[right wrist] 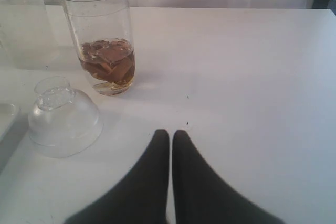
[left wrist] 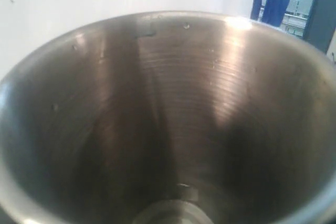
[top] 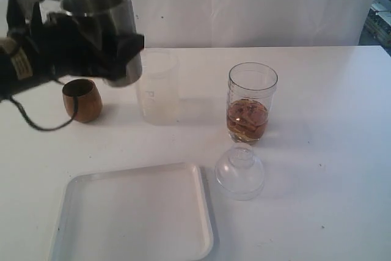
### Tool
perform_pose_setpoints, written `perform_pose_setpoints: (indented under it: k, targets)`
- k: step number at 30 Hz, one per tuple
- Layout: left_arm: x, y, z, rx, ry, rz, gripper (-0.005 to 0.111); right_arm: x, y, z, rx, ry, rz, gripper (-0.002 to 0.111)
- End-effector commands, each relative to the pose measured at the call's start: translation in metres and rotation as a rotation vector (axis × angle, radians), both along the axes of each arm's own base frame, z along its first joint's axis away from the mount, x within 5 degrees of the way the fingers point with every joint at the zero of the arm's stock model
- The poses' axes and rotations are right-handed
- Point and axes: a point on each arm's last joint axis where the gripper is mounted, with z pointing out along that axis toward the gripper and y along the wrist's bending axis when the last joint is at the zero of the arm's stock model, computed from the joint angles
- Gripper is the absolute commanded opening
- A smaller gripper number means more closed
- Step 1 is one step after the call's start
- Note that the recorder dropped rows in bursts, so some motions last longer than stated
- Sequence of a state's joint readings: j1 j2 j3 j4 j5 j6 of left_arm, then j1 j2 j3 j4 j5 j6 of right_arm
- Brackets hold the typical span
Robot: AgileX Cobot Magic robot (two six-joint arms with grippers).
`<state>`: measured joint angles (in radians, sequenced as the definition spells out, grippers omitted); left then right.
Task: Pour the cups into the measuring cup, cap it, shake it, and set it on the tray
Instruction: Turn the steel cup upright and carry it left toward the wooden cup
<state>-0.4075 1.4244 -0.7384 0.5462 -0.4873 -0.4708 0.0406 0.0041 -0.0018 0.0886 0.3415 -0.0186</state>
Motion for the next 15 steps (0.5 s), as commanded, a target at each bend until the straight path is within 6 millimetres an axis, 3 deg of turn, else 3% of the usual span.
perform_pose_setpoints:
  k: [1, 8, 15]
  targets:
    - [-0.015, 0.017, -0.027, -0.004, -0.008, 0.104, 0.000, 0.000, 0.000, 0.000, -0.010, -0.008, -0.002, 0.002]
    - [-0.028, 0.036, -0.075, -0.004, -0.064, 0.243, 0.000, 0.000, 0.000, 0.000, -0.010, -0.008, -0.002, 0.002]
    - [-0.007, 0.032, -0.120, -0.015, -0.064, 0.285, 0.000, 0.000, 0.000, 0.000, -0.010, -0.008, -0.002, 0.002]
